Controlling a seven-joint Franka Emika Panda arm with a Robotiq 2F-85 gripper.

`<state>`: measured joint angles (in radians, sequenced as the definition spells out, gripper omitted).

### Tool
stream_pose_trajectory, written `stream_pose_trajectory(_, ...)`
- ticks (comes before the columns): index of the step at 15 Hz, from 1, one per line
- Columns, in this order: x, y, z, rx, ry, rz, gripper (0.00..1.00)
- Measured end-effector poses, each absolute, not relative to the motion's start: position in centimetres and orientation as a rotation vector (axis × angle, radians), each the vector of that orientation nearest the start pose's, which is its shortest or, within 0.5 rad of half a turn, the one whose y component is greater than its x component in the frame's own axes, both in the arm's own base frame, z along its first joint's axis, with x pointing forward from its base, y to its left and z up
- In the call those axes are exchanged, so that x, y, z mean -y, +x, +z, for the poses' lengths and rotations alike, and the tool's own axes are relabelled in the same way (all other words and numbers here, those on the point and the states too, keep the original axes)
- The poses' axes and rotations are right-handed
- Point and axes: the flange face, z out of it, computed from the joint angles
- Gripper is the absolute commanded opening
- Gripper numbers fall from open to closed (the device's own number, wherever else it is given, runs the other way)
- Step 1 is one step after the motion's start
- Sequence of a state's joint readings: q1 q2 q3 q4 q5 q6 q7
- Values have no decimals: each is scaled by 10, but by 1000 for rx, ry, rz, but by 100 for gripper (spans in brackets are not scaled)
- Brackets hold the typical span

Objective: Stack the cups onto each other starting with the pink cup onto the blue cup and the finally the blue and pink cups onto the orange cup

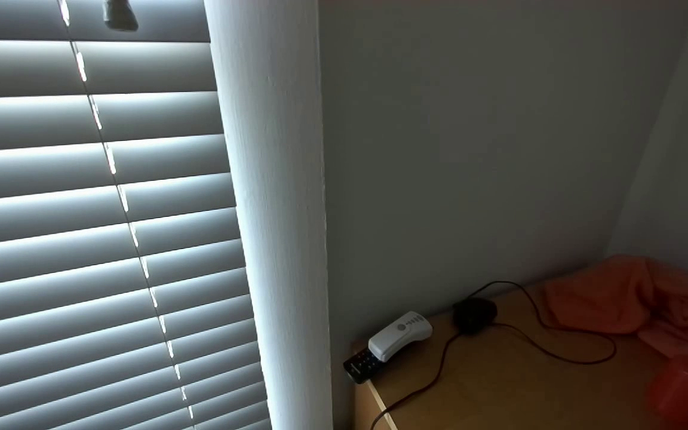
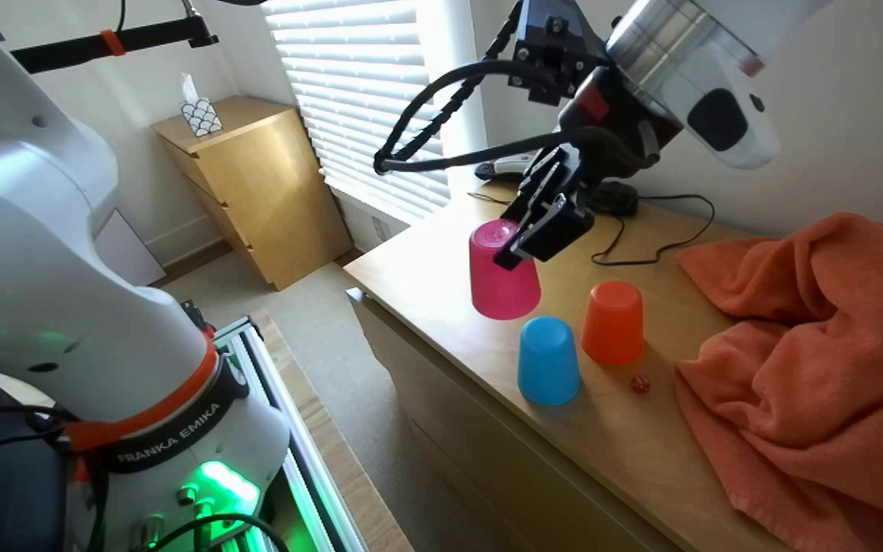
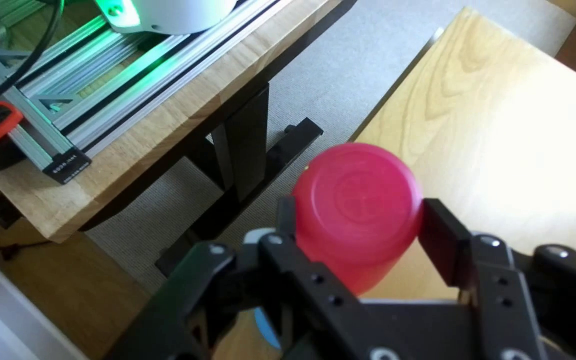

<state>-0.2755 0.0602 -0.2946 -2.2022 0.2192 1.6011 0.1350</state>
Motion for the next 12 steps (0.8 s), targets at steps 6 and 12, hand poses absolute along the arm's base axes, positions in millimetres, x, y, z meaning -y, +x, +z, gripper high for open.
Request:
stream_pose_trajectory(6,256,372,320,-1118,-2400,869,38)
stream_pose_trajectory(12,266,373,306,-1154,-2367,887,38)
